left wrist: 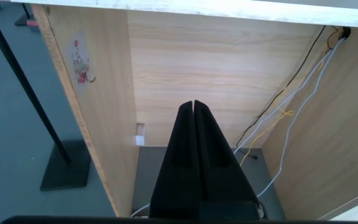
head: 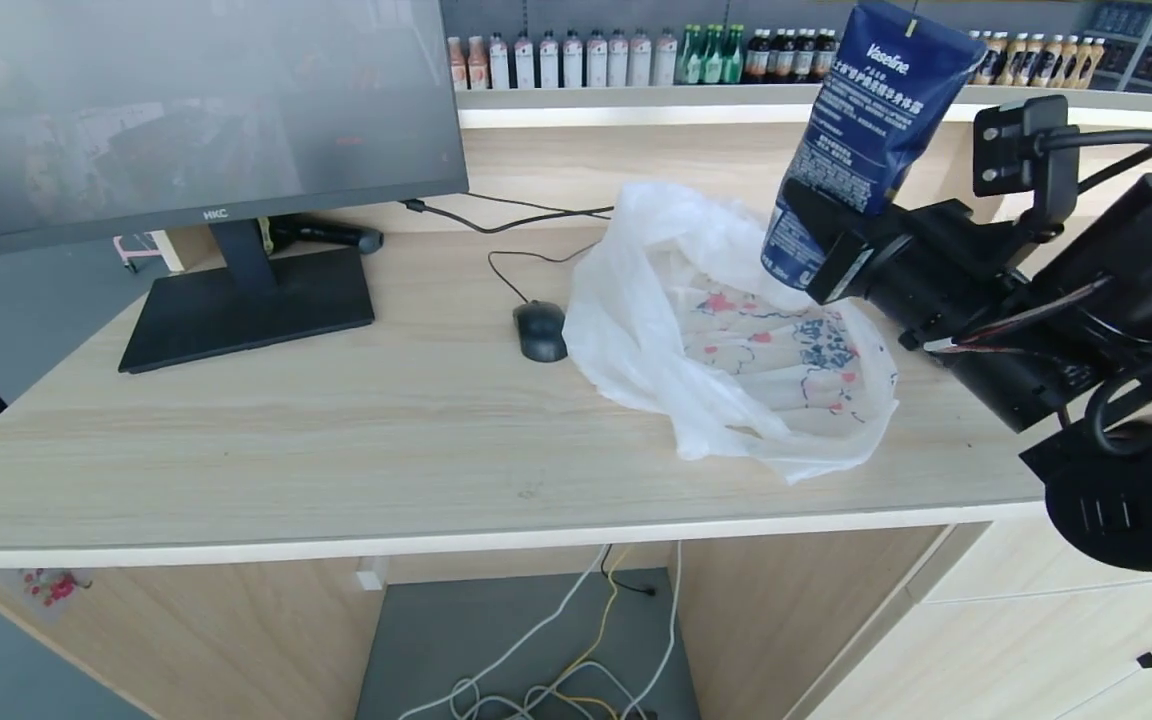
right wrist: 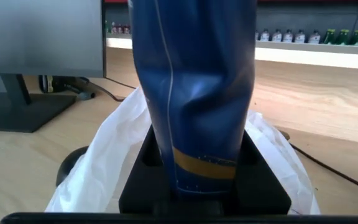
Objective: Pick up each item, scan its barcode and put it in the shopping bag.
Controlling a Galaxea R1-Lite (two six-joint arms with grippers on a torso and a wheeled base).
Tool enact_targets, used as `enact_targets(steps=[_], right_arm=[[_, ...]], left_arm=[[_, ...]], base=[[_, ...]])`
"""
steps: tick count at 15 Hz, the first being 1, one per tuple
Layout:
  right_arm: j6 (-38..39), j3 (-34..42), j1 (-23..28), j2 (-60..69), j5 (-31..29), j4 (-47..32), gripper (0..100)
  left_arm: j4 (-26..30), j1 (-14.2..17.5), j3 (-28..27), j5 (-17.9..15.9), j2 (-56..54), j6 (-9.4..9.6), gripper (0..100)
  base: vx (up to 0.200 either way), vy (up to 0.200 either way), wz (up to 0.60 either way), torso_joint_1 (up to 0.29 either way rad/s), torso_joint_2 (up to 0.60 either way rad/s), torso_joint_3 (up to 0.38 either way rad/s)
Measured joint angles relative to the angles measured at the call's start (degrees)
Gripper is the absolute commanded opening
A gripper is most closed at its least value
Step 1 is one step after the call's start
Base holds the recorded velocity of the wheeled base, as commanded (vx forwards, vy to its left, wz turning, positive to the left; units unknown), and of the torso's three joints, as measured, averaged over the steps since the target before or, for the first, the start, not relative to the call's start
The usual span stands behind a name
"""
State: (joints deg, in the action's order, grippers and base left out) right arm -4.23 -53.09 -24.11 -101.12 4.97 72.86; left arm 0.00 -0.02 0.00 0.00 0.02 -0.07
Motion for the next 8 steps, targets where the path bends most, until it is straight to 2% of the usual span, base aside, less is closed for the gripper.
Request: enact_targets(steps=[6, 8], right_arm=[[7.90, -17.05, -3.25, -0.80, 0.39, -23.41, 0], [8.83, -19.96, -3.52, -1.52, 0.61, -26.42, 0]], left_arm=[[0.00, -0.09, 0.00, 0.00, 0.00, 0.00, 0], [0.00, -0.07, 0.00, -0.02, 0.00, 0.00, 0]], base=[[0.000, 0.000, 0.00, 0.000, 0.00, 0.000], [0.000, 0.000, 0.00, 0.000, 0.00, 0.000]])
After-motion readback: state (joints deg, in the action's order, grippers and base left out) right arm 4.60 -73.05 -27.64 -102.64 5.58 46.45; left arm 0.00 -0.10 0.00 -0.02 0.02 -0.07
